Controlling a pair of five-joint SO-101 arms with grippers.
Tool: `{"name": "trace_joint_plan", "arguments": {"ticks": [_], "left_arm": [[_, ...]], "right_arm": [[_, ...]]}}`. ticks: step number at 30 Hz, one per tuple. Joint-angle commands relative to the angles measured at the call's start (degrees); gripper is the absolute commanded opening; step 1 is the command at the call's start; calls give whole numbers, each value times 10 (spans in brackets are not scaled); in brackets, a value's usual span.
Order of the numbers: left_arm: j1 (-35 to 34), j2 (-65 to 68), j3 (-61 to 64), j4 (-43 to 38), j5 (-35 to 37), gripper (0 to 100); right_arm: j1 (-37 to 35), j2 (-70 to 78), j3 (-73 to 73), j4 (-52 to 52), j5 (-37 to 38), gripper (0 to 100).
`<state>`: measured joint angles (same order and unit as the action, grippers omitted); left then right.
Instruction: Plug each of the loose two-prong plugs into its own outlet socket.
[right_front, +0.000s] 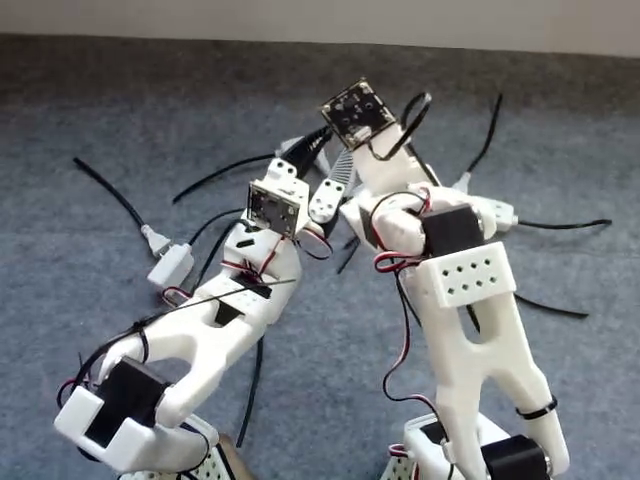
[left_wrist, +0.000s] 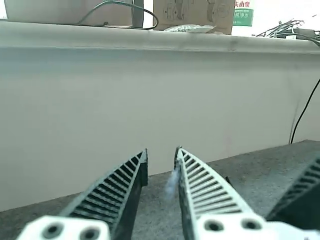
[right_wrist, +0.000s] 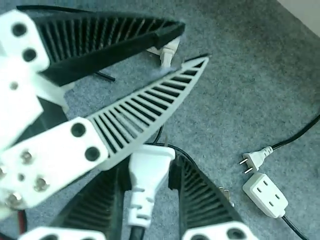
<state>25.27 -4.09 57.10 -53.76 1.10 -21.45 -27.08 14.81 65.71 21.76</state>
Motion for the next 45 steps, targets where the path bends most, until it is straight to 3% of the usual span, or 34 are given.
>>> {"name": "trace_joint_plan", "arguments": {"ticks": [1,8,13,22,28,33,38,42,45], "left_arm": [[-20,1,-17,-4,-4,123],[-144,2,-57,-2,-4,123],[-217,3,-68,-2,-4,123],[-238,2,-45,-1,-4,122],[-286,-3,-7,-1,-5,122],[-346,3,14,0,-4,122],[-363,2,51,0,-4,122],[-363,2,59,-1,-4,122],[-363,2,59,-1,-4,122]], "right_arm": [[22,-25,-64,-1,4,13],[55,-25,-86,5,-47,13],[92,-24,-131,76,-67,13],[190,-17,-160,187,-104,13],[189,-11,-163,193,-105,13],[187,99,-220,202,-135,13],[125,227,-313,266,-137,13],[75,284,-438,354,-180,13],[51,306,-480,354,-222,13]]}}
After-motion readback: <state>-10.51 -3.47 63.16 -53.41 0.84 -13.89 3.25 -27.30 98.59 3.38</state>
